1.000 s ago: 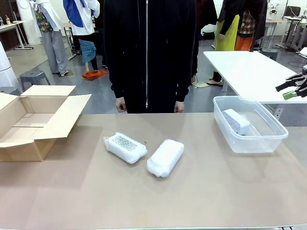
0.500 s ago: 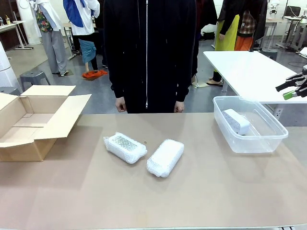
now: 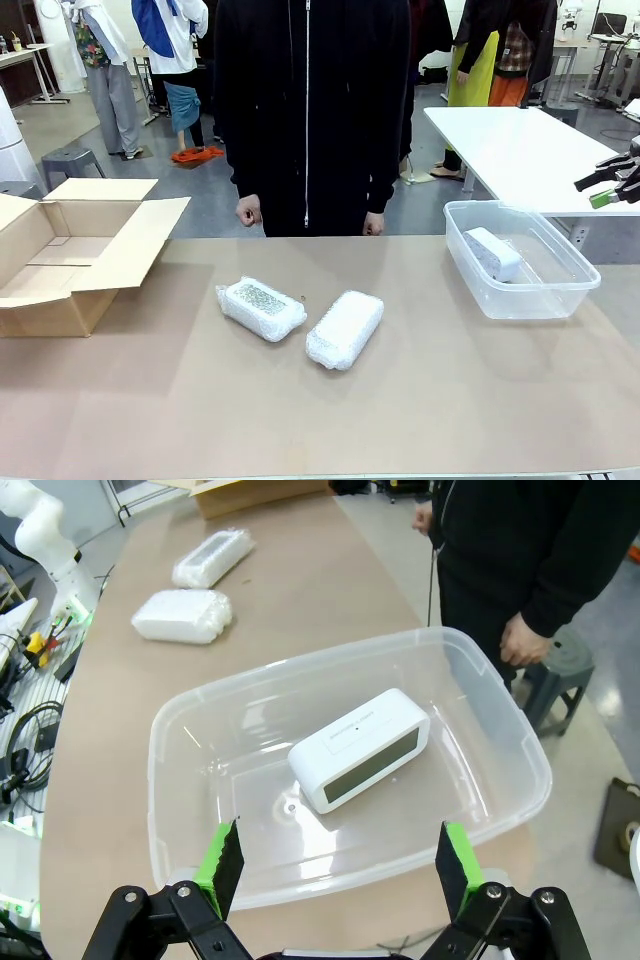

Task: Separate and place wrapped and unwrapped clocks.
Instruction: Pick up the Digital clock indicated by the person.

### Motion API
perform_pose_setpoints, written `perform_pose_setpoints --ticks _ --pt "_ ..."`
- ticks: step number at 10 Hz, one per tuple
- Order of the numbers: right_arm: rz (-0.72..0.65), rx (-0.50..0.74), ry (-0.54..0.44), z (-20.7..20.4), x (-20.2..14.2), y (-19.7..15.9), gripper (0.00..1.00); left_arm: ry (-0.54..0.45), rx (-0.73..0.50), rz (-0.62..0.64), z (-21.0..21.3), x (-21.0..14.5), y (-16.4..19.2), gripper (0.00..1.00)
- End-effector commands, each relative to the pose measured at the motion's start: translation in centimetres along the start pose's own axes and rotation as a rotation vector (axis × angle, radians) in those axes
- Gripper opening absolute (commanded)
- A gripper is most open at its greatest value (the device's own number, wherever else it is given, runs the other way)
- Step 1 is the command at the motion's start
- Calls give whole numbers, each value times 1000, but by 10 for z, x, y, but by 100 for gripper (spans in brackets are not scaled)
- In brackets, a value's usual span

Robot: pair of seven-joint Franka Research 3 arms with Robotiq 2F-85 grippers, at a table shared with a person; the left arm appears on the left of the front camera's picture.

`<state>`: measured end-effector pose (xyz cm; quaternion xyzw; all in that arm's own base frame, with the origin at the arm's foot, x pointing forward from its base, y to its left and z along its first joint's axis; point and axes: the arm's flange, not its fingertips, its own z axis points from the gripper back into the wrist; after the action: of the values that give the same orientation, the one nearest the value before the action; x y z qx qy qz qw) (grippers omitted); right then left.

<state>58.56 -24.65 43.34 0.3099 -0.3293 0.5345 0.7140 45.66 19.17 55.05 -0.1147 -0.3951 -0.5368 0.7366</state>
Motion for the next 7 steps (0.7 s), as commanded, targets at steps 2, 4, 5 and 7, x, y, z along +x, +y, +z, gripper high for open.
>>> perform_pose_setpoints --ticks 2,4,5,7 --pt "0 -4 1 -1 0 -1 100 -26 4 -4 1 0 1 100" --pt "0 -4 1 -1 0 -1 100 -26 4 -4 1 0 1 100" --pt "0 -4 1 -1 0 -1 100 -26 4 -4 1 0 1 100" --pt "0 -4 1 -1 0 -1 100 -26 4 -4 1 0 1 100"
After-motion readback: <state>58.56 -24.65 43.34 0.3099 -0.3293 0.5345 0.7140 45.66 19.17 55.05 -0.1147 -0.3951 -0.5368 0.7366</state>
